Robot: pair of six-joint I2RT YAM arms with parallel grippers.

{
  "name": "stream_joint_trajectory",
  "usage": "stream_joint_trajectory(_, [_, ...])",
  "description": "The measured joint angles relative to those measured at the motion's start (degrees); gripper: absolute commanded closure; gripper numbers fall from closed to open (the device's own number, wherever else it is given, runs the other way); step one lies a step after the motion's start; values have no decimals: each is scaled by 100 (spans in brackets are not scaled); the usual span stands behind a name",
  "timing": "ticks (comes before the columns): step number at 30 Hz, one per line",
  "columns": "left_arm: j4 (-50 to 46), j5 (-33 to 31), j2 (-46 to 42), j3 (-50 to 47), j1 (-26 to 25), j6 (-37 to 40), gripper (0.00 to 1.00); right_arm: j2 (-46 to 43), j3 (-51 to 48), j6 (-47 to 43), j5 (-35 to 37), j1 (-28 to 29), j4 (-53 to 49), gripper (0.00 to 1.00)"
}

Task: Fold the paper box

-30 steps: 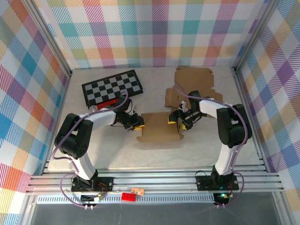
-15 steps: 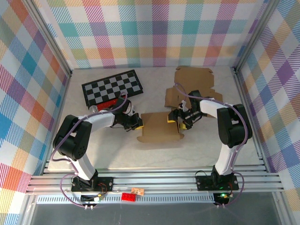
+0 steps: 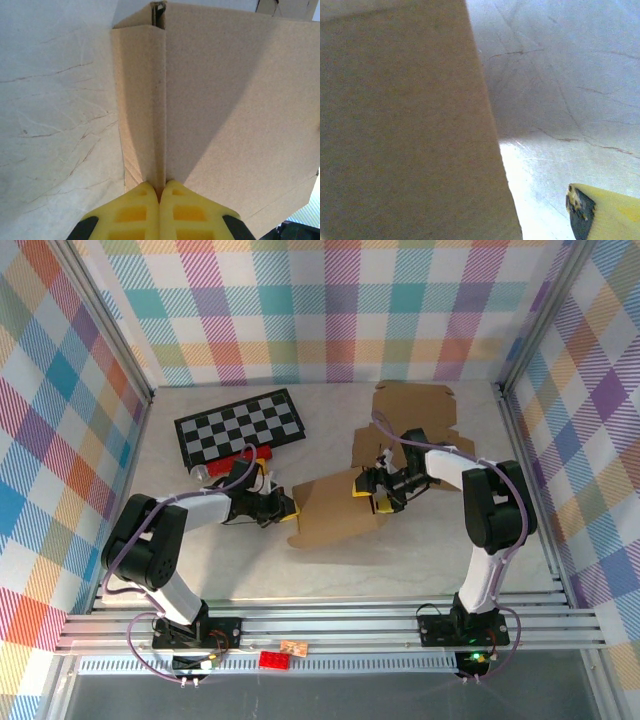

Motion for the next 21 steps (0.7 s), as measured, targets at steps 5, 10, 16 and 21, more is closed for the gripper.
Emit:
stream_joint_trajectory(5, [0, 81, 7, -13, 42, 0, 100, 42, 4, 15, -243, 79, 22, 21])
stream_joint_trajectory(10, [-66, 96, 22, 39, 44, 4, 87, 44, -13, 391, -546, 195, 313, 33])
stream_joint_trajectory(16, [-555, -125, -72, 221, 44, 4, 69, 39, -157, 1163, -822, 203, 704, 45])
stream_joint_trajectory(21, [-1346, -699, -590, 590, -31, 216, 67, 2, -181, 1738, -935, 192, 791, 49])
